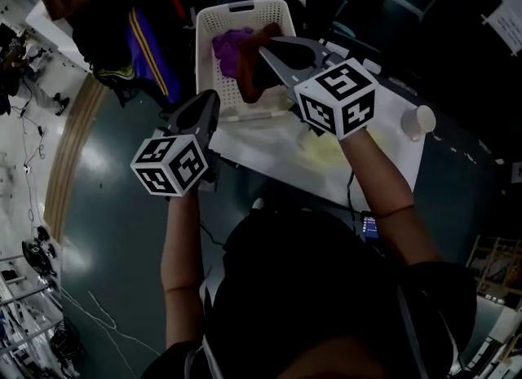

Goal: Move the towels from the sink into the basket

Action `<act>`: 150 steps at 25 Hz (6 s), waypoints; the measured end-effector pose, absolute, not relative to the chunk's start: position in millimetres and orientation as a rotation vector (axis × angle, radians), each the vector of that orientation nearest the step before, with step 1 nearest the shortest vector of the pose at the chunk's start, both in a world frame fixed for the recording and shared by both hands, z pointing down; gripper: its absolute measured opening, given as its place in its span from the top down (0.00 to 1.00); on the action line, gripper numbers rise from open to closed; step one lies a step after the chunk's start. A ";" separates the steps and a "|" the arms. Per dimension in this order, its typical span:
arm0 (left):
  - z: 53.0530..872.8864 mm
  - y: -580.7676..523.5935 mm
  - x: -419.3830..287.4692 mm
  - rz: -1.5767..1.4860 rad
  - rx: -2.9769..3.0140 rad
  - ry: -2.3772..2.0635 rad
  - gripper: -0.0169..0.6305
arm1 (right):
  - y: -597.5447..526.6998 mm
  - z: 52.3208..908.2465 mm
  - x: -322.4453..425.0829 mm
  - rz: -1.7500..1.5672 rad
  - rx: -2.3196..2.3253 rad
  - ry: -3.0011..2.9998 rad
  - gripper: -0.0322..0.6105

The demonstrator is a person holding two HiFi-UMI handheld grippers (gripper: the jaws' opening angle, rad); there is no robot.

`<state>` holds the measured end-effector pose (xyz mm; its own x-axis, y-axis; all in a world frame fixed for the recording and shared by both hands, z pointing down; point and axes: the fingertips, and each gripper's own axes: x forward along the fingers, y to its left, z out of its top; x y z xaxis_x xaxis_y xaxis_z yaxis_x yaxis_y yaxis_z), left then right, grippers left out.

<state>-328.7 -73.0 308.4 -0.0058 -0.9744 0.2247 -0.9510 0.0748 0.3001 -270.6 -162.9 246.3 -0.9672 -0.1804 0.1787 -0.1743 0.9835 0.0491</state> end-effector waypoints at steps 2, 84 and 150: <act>311.9 -70.9 -336.7 -0.095 1.896 -1.991 0.96 | -158.6 255.6 -280.7 -0.047 0.230 -2.923 0.90; 309.6 -179.1 -148.4 -0.013 2.296 -1.503 0.96 | -239.2 315.8 -81.6 0.141 0.747 -2.737 0.95; 519.5 -194.4 -49.3 0.389 2.056 -1.214 0.96 | -236.1 599.6 12.2 0.525 0.538 -2.184 0.84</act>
<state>-49.3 -194.4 519.5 0.5137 -0.6402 0.5711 -0.8529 -0.3090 0.4208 12.2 -236.1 599.6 -0.5830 -0.2010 0.7872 -0.5367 0.8227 -0.1874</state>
